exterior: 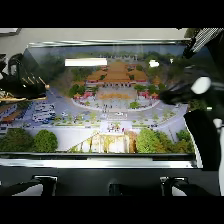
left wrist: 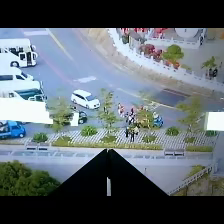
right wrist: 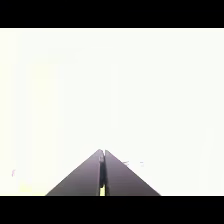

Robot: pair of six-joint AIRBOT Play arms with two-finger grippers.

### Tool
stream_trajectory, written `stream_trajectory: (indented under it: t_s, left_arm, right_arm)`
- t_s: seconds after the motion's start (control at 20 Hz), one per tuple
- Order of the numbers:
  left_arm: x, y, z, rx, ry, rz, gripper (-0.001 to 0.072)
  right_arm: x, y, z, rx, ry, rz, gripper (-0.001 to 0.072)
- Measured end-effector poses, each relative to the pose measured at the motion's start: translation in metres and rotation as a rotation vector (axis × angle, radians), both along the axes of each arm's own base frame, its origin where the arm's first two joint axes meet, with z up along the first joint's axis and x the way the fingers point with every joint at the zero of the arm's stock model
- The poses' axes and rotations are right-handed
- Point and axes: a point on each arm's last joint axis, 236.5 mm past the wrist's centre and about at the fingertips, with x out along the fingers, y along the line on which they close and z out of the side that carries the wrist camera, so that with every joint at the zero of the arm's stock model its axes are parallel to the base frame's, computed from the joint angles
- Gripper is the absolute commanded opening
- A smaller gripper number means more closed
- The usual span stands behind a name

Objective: Fold the clothes and pants, and hang the long-sleeved shirts on hangers.

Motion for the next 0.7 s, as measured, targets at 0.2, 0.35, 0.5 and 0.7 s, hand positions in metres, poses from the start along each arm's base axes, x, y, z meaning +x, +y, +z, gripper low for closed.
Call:
stream_trajectory:
  t_s: [0.2, 0.35, 0.5, 0.7]
  left_arm:
    - [-0.006, -0.003, -0.010, 0.027, 0.005, -0.028, 0.0020]
    - [-0.009, -0.001, -0.014, 0.043, 0.017, -0.035, 0.0020]
    - [-0.011, -0.002, -0.016, 0.044, 0.023, -0.037, 0.0020]
    - [-0.012, -0.002, -0.017, 0.046, 0.027, -0.039, 0.0020]
  right_arm:
    - [-0.009, 0.042, -0.012, -0.041, 0.025, 0.138, 0.0032]
    - [-0.013, 0.048, -0.016, -0.068, 0.035, 0.174, 0.0032]
    - [-0.016, 0.050, -0.018, -0.081, 0.046, 0.189, 0.0032]
    - [-0.017, 0.050, -0.018, -0.085, 0.049, 0.194, 0.0032]
